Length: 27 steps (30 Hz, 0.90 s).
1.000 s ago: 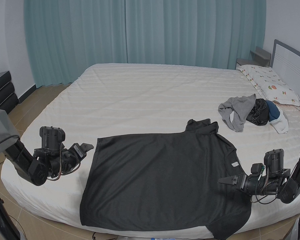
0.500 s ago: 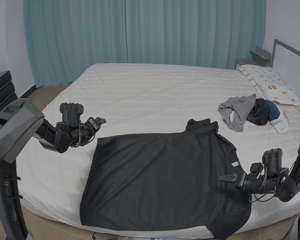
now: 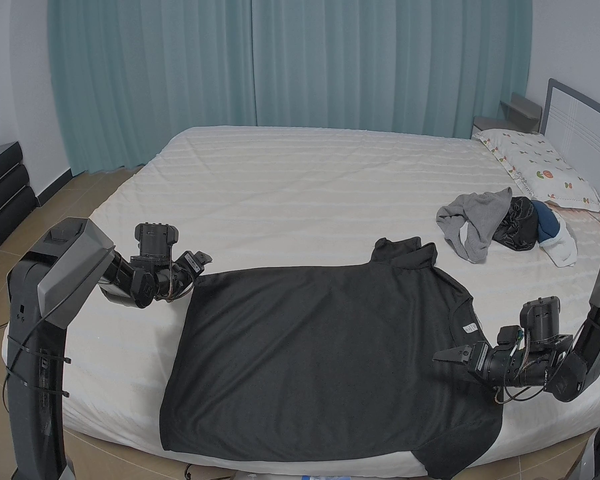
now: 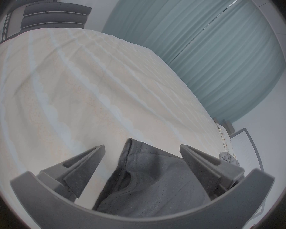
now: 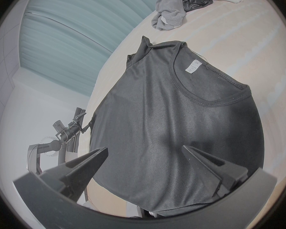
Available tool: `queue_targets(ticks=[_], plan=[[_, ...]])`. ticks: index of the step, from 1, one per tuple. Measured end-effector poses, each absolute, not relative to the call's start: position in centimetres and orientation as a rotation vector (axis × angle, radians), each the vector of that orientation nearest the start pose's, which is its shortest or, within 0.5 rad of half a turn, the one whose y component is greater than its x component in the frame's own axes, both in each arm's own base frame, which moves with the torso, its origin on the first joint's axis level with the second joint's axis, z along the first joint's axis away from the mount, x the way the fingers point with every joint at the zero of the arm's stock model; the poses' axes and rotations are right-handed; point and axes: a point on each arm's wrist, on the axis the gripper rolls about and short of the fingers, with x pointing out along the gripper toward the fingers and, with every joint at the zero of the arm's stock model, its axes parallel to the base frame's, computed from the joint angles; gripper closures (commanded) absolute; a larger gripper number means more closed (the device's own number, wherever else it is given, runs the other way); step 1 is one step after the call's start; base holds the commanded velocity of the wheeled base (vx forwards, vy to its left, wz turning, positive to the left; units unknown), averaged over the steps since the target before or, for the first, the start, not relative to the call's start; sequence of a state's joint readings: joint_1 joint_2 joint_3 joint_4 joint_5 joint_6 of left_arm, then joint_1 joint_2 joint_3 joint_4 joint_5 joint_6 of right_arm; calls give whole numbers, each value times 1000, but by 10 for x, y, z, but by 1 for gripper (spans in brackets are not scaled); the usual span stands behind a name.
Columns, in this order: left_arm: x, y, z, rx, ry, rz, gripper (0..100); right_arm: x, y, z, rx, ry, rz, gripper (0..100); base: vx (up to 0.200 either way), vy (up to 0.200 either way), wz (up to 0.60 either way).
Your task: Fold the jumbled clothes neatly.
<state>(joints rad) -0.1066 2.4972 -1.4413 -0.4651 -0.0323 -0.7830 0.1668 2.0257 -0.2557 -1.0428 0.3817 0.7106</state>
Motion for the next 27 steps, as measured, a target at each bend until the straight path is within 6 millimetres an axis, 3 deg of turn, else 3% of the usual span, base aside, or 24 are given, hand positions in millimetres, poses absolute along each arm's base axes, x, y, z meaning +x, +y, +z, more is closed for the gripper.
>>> queue_targets(ticks=[5,6,20,27], plan=[[484,-54,2,-749,600,96,0,244,50,16,741,888,243,0,0,0,0],[486,-54,1,-755,597,95,100,245,50,16,740,887,244,0,0,0,0],[495,-55,-9,-820,586,101,100,261,55,20,759,847,246,0,0,0,0],[500,-53,1,-860,501,140,100,299,59,29,743,733,218,0,0,0,0]])
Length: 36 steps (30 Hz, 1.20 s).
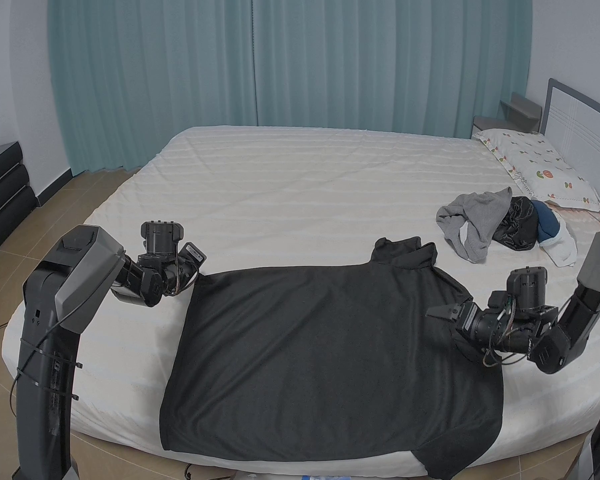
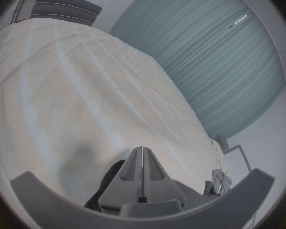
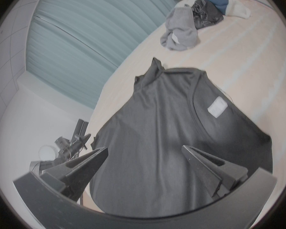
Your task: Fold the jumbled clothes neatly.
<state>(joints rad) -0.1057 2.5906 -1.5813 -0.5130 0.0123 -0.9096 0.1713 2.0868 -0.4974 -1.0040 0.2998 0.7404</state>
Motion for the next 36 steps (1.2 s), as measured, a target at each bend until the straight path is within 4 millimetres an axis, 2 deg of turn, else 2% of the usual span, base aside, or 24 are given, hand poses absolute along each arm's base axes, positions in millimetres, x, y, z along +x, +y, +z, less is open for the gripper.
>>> queue_targets(ticks=[8,14,19,29,36], plan=[[503,-53,13,-891,414,161,100,367,68,45,720,582,178,0,0,0,0],[504,-54,15,-899,395,167,100,417,73,53,696,547,140,0,0,0,0],[503,-53,13,-903,394,174,100,450,73,52,647,532,103,0,0,0,0],[500,-53,7,-901,413,184,100,498,67,33,566,486,2,0,0,0,0],[498,-53,5,-900,423,190,100,508,64,11,510,500,-10,0,0,0,0]])
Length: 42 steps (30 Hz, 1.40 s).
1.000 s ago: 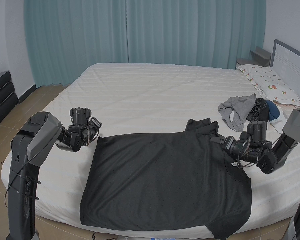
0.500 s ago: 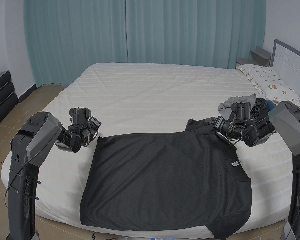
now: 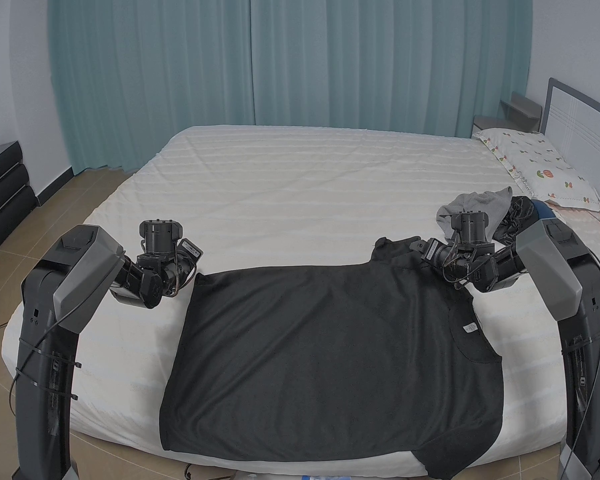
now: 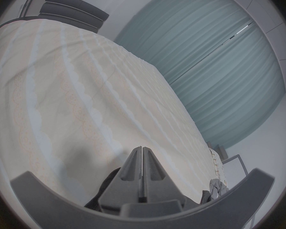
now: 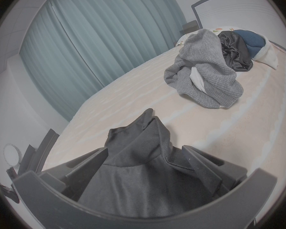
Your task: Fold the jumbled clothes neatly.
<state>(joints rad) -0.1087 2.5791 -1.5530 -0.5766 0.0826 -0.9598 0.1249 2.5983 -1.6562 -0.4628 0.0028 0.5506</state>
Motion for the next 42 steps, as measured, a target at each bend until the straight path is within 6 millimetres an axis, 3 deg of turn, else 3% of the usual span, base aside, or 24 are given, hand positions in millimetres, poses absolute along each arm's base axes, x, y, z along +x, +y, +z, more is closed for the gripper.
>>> queue_targets(ticks=[1,2,10,26,33,42], plan=[[498,-53,5,-900,424,190,100,508,63,9,503,503,-10,0,0,0,0],[498,-53,5,-900,424,191,100,508,63,7,495,505,-9,100,0,0,0],[498,-53,4,-900,426,192,100,510,51,-2,426,510,-16,100,0,0,0],[500,-53,-2,-894,428,191,100,517,14,0,459,463,-80,100,0,0,0],[502,-54,-7,-894,433,186,100,518,2,-9,469,470,-108,100,0,0,0],[506,-54,-10,-896,427,177,100,519,3,-14,533,476,-120,100,0,0,0]])
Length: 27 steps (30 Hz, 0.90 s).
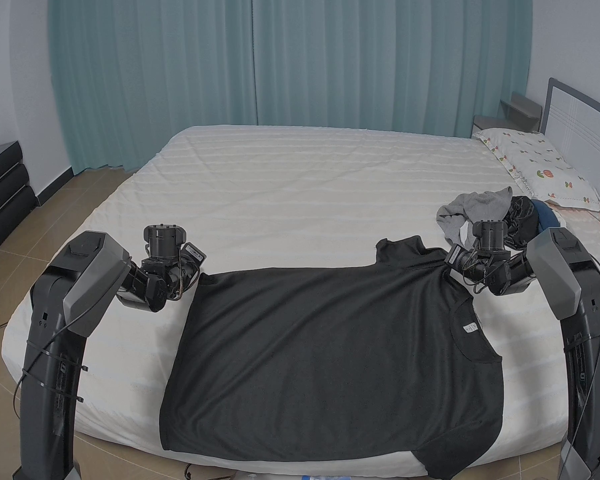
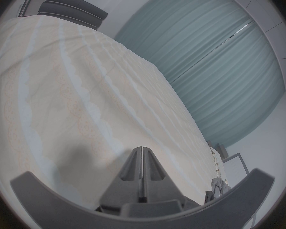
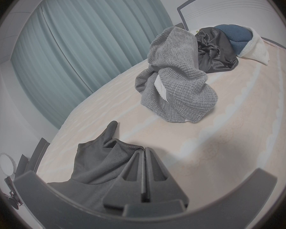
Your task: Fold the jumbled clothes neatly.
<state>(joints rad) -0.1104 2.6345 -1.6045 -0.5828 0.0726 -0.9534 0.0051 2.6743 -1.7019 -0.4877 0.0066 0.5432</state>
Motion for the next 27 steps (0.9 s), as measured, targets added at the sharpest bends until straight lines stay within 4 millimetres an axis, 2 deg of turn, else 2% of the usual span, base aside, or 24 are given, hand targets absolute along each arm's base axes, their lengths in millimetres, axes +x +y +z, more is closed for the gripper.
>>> queue_targets(ticks=[5,6,17,26,27], plan=[[506,-59,-12,-897,445,159,100,519,5,-14,538,478,-116,100,0,0,0],[506,-59,-12,-896,447,158,0,519,5,-14,539,479,-116,100,0,0,0],[499,-60,-12,-892,470,162,0,518,7,-15,540,482,-114,100,0,0,0],[491,-70,-11,-865,523,101,0,519,13,-12,561,477,-107,100,0,0,0],[491,-71,-11,-857,525,98,100,519,13,-12,562,477,-107,100,0,0,0]])
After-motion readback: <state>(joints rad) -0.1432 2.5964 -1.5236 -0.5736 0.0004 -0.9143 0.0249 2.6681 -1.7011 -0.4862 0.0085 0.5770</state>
